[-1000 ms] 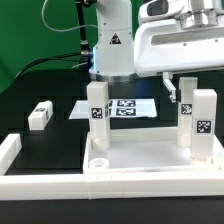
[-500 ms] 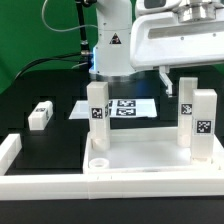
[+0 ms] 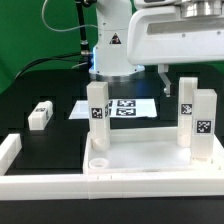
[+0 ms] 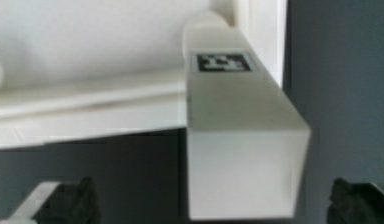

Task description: Assemble desk

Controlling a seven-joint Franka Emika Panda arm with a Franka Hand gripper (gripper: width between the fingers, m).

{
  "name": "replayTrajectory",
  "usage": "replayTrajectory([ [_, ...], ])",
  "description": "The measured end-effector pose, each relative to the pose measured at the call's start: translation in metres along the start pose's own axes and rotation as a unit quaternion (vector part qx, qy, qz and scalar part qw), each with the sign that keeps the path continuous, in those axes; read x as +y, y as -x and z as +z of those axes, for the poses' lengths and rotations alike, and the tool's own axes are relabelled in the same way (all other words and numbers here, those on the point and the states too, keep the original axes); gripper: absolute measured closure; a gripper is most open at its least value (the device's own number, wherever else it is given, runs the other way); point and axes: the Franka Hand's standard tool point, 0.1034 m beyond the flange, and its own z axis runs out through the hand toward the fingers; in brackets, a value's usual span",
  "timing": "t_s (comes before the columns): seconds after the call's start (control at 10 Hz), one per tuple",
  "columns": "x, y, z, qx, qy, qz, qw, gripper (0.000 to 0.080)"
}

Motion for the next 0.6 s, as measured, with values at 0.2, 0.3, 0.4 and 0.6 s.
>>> replayTrajectory([
  [0.2,0.007,-0.005,0.002,-0.056,0.01,0.009,0.998,0.015],
  [0.3,0.005,-0.006,0.005,-0.055,0.008,0.016,0.998,0.015],
  [0.4,0.0,-0.005,0.008,-0.051,0.007,0.02,0.999,0.015],
  [0.6,-0.011,-0.002,0.01,-0.05,0.004,0.027,0.998,0.015],
])
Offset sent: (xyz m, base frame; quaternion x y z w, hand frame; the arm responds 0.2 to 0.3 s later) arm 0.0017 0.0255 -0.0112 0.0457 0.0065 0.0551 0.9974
